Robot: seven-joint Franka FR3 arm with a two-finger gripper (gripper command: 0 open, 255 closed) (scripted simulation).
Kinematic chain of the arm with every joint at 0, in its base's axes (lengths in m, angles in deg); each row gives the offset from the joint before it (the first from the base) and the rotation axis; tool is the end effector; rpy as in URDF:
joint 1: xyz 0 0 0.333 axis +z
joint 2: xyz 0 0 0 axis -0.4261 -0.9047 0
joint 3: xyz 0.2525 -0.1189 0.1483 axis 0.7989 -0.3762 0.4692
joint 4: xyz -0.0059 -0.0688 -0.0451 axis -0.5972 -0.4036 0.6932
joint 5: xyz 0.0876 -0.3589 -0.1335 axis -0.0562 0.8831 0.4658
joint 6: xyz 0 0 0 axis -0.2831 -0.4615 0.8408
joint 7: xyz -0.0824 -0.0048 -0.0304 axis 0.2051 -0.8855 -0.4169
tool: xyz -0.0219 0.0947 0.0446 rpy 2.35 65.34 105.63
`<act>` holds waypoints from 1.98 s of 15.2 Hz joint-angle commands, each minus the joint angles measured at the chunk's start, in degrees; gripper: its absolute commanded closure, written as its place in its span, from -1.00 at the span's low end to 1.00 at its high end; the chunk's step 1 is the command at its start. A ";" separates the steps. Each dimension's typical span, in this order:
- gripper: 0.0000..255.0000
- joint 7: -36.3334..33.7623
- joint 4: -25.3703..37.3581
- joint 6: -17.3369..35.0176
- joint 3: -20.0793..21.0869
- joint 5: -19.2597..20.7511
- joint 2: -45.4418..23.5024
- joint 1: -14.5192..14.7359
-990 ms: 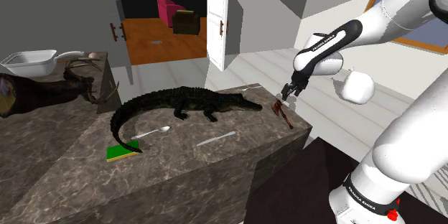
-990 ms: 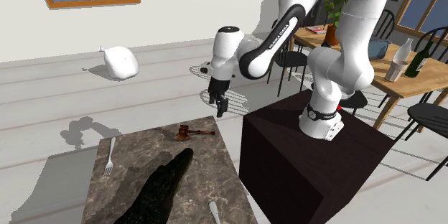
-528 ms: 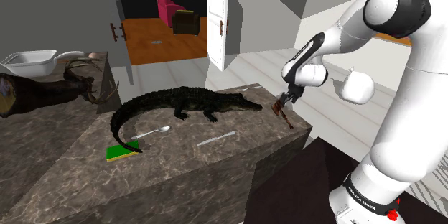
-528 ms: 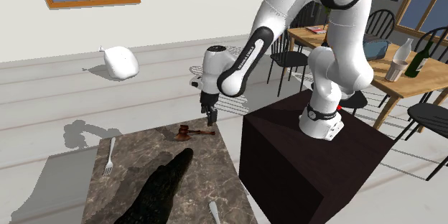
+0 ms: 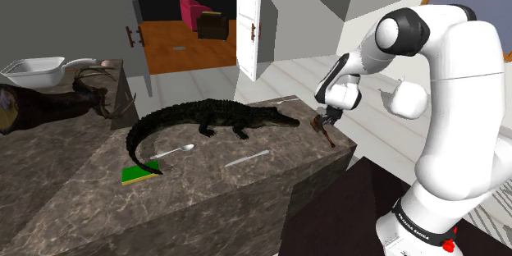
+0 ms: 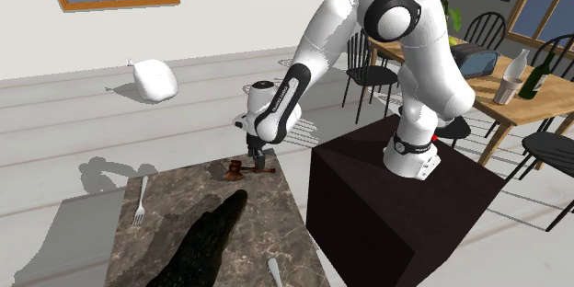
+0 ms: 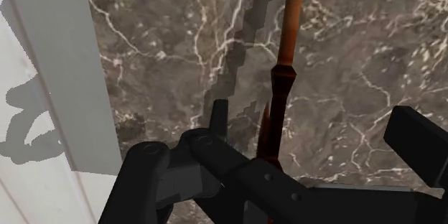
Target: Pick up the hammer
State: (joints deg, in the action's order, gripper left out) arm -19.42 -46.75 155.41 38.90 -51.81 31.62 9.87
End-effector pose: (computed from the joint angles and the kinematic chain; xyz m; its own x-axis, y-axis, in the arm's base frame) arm 0.4656 -0.2877 0.1495 0.9759 -0.1478 0.1603 -0.1529 -0.9881 0.0197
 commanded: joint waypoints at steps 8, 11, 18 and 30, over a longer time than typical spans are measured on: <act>-1.00 3.99 5.18 4.41 5.33 -3.56 -9.03 -5.13; 1.00 3.96 5.28 4.34 5.30 -3.51 -9.08 -5.15; 1.00 3.94 5.36 4.31 5.28 -3.49 -9.12 -5.15; 1.00 0.49 1.83 -0.53 0.14 -0.15 -1.42 -0.83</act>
State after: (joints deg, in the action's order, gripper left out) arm -18.46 -44.68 155.50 39.67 -52.45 29.42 8.52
